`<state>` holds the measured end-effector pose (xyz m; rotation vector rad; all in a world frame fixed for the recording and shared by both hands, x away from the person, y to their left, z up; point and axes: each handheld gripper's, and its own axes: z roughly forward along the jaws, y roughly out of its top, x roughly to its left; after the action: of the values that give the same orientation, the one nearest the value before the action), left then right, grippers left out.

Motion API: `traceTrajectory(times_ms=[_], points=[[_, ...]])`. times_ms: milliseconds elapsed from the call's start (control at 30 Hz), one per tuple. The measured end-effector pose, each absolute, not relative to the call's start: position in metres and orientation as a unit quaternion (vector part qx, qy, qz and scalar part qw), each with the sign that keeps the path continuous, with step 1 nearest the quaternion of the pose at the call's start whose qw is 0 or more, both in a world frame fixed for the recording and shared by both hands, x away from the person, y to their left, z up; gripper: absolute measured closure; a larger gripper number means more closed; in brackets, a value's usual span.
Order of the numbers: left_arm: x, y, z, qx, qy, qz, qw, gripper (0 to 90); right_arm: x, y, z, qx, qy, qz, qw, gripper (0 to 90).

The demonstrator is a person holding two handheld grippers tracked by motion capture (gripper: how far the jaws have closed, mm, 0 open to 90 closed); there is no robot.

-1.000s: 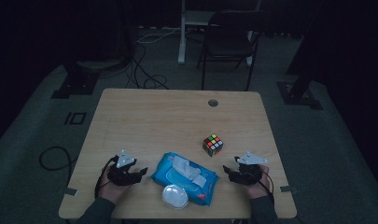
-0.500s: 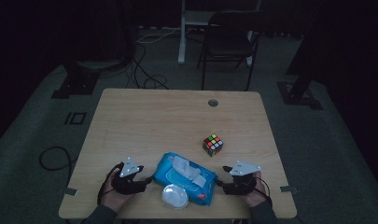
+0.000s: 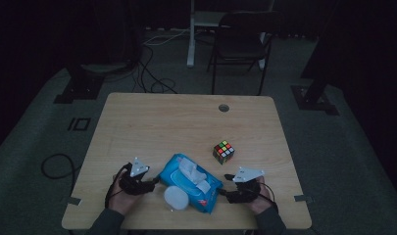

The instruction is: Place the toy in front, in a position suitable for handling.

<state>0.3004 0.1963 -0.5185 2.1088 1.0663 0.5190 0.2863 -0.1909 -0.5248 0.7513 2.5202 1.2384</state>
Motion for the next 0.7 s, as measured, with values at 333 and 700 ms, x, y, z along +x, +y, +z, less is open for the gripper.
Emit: traceTrajectory(times_ms=[333,700], points=[[0.304,0.229,-0.491,0.753,0.472,0.242,0.389,42.2,0.293,-0.125,-0.522,0.218,0.863,0.442,0.112,53.2],[0.285,0.215,-0.470,0.757,0.441,0.247,0.415,42.0,0.295,-0.072,-0.511,0.168,0.867,0.462,0.077,43.5]])
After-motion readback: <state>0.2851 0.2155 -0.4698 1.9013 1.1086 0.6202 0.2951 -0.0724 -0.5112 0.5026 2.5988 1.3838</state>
